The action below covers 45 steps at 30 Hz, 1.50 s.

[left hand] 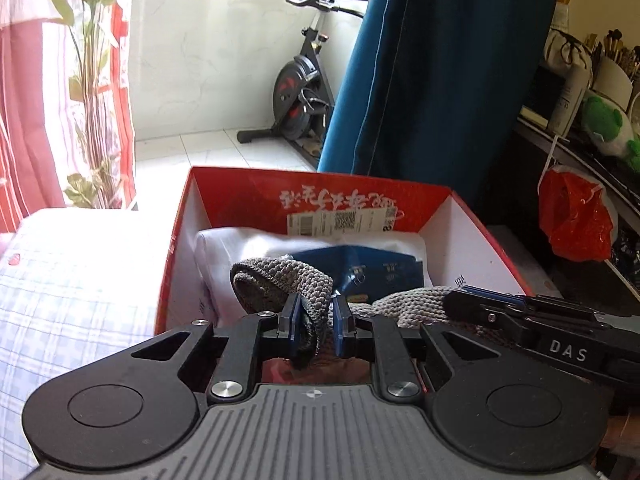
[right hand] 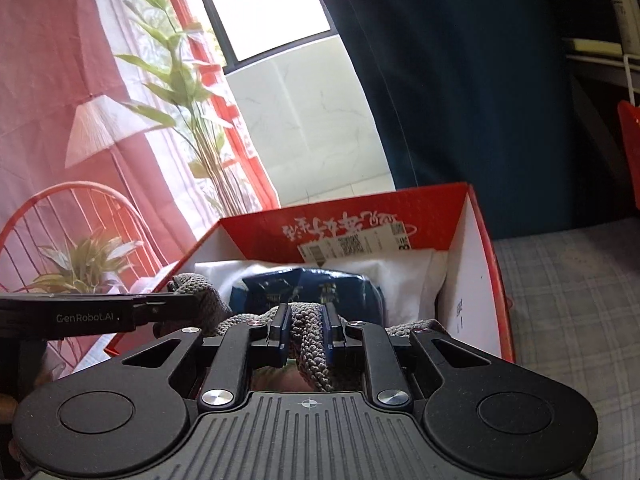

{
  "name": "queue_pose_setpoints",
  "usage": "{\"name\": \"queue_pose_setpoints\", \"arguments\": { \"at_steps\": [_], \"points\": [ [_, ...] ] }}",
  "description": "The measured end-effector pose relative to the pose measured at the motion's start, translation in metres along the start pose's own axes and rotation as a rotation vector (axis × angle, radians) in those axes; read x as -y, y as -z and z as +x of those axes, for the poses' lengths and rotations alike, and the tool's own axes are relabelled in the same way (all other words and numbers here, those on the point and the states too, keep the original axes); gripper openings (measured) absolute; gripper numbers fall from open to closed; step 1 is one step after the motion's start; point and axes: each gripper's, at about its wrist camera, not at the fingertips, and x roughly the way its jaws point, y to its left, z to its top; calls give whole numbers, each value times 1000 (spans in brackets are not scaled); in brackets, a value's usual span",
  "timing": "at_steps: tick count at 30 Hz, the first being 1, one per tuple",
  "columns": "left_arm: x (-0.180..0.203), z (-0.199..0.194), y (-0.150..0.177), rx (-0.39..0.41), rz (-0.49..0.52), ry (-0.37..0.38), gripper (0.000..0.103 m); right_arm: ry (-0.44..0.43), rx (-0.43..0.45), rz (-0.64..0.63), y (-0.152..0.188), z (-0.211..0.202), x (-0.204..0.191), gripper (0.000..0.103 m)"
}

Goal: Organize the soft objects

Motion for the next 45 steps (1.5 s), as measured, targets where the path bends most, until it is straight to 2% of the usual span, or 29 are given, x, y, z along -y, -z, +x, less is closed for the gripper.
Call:
{"name": "queue_pose_setpoints", "arguments": {
  "at_steps": [5,10,20,23,30,35,37,38,40,41,42,45],
  "points": [
    [5,19,3,-62,-2,21,18,45,-75,48,3,22,1,13],
    [6,34,0,-116,8,9,18,91,-126,55,0,39,-1,12],
    [-3,53,-3,-179,3,-4,18,115,-215,114,3,60,2,12],
    [-2,55,-5,-190,2,-11,18,131,-220,128,0,62,0,12],
    [4,58,-2,-196,35,-31,18,167,-272,58,-3,68,-10,12],
    [7,53,-4,-197,64,-37,18,155,-290,46,-2,66,-9,12],
    [8,46,-4,-188,74,-42,19,155,-279,33,-3,61,-10,16],
    [8,42,-4,-182,77,-45,20,159,-270,26,-4,57,-12,18],
    [9,32,-4,-174,90,-48,34,170,-228,-2,-5,46,-17,24],
    [10,26,-4,-171,100,-47,49,167,-200,-21,-5,38,-20,25],
    [11,19,-4,-161,114,-47,56,164,-184,-46,-4,31,-24,25],
    [13,-6,-4,-121,151,-66,58,169,-135,-125,0,6,-35,27]
  ]
}}
